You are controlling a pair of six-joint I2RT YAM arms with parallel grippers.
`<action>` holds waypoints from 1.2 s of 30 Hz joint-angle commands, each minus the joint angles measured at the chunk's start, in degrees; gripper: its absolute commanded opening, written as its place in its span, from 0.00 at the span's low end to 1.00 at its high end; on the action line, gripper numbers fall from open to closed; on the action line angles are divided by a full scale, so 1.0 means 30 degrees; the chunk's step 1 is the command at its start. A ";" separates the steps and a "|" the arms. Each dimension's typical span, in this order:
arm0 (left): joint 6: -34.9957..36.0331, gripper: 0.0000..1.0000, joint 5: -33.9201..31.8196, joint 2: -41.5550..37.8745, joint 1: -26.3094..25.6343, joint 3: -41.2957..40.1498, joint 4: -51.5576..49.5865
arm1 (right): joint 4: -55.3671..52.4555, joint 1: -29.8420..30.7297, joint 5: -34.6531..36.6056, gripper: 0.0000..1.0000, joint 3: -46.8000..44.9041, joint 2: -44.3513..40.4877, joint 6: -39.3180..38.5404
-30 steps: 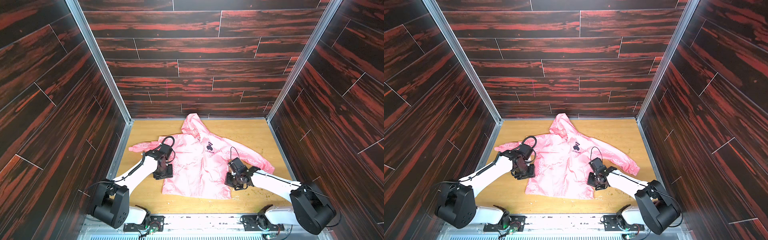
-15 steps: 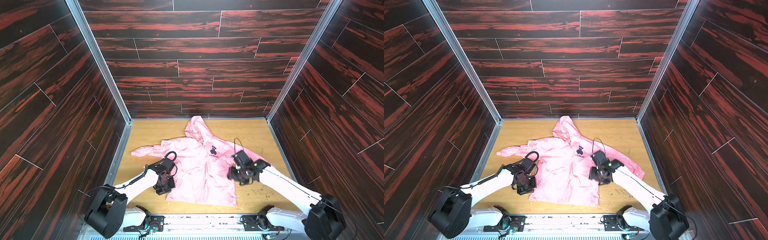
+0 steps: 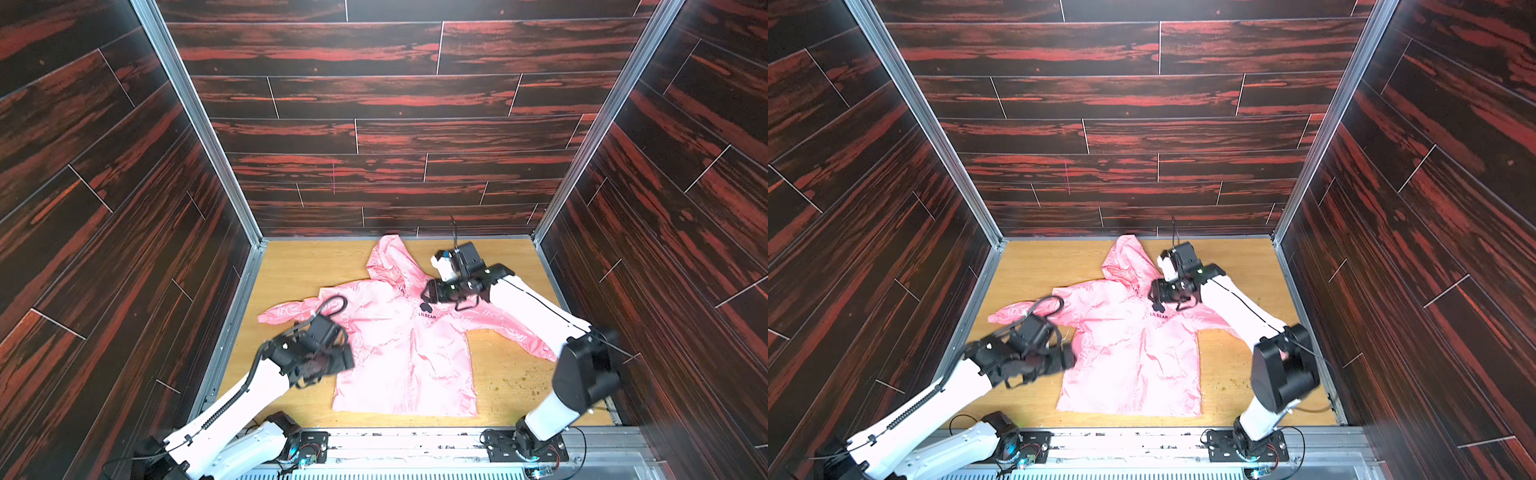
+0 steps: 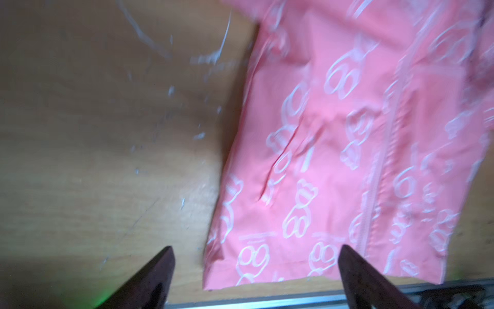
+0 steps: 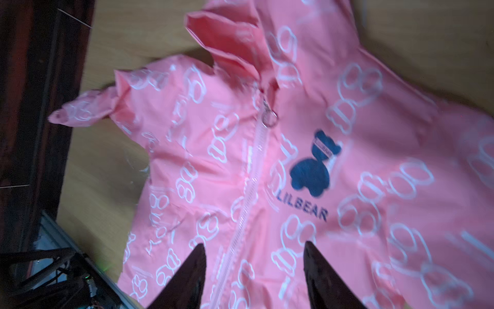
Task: Unzip the jacket
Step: Flatten out the jacket at the center of the board.
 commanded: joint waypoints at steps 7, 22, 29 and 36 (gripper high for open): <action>1.3661 1.00 -0.0413 0.8447 0.0577 0.7479 0.6112 | 0.1486 -0.0078 -0.1729 0.53 0.4171 0.5736 -0.2604; 2.2943 0.64 1.1619 2.3126 0.3637 2.1081 -0.2543 | 0.2759 -0.2634 0.0111 0.52 0.1029 0.4472 -0.2479; 2.2766 0.71 1.0161 2.5632 0.3732 2.3983 -0.1966 | 0.4514 -0.2664 -0.2564 0.52 -0.0731 0.3177 -0.3965; 2.3288 0.68 1.1127 2.7029 0.3726 2.5628 -0.2595 | 0.4876 -0.2641 -0.4033 0.50 -0.0952 0.3457 -0.4285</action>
